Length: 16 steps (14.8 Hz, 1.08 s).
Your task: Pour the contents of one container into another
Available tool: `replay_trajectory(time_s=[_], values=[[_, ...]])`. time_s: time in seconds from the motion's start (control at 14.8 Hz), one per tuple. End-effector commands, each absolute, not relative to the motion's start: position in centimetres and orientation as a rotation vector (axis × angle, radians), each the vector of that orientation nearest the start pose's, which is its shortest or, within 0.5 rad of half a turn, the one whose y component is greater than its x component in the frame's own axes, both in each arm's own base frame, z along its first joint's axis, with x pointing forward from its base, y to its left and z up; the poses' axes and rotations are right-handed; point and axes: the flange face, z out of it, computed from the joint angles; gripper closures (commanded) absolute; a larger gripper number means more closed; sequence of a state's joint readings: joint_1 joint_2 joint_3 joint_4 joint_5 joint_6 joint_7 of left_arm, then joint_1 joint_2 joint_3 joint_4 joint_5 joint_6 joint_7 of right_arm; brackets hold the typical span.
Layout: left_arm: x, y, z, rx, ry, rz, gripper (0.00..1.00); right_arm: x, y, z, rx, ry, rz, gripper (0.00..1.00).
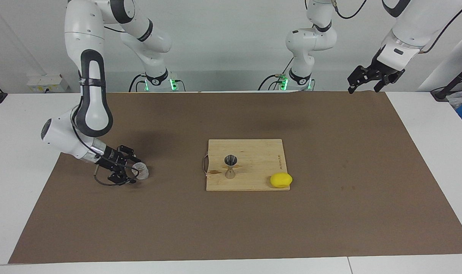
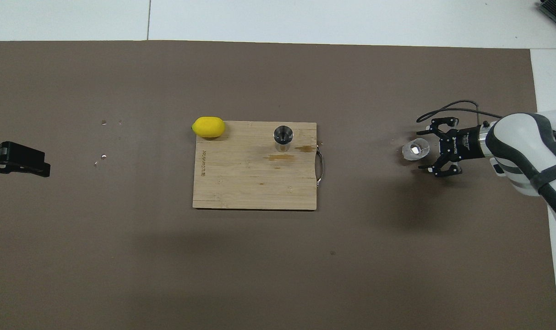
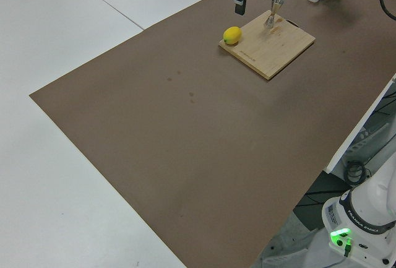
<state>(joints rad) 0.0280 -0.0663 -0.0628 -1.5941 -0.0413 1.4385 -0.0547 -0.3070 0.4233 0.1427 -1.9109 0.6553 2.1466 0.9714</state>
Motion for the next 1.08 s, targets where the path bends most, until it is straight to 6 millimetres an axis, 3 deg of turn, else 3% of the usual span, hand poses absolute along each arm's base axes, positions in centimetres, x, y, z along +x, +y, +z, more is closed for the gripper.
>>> replay_trajectory(time_s=[0.0,0.07,0.27,0.47,0.54,0.61,0.81,1.01], values=[[51.9,-2.7,63.9,-3.173,0.002,0.107,0.00,60.6,-7.6,26.4,-1.853,1.847,0.514,0.00],[52.1,-2.7,63.6,-3.172,0.003,0.090,0.00,60.6,-7.5,26.4,-1.853,1.848,0.513,0.00],[52.7,-2.7,63.3,-3.172,0.026,0.053,0.00,60.7,-7.0,26.5,-1.862,1.836,0.525,0.17],[52.6,-4.2,62.8,-3.151,0.106,0.066,0.00,60.7,-7.2,26.6,-1.859,1.838,0.522,0.27],[52.5,-4.0,62.7,-3.149,0.102,0.068,0.00,60.7,-7.9,26.7,-1.842,1.845,0.524,0.50],[52.5,-4.0,62.8,-3.149,0.102,0.066,0.00,60.8,-7.9,26.9,-1.813,1.845,0.537,0.99],[52.2,-4.0,62.4,-3.148,0.099,0.081,0.00,61.0,-7.9,27.5,-1.789,1.850,0.535,1.00],[52.2,-4.0,62.6,-3.149,0.099,0.066,0.00,61.6,-6.9,29.9,-1.742,1.896,0.513,1.00]])
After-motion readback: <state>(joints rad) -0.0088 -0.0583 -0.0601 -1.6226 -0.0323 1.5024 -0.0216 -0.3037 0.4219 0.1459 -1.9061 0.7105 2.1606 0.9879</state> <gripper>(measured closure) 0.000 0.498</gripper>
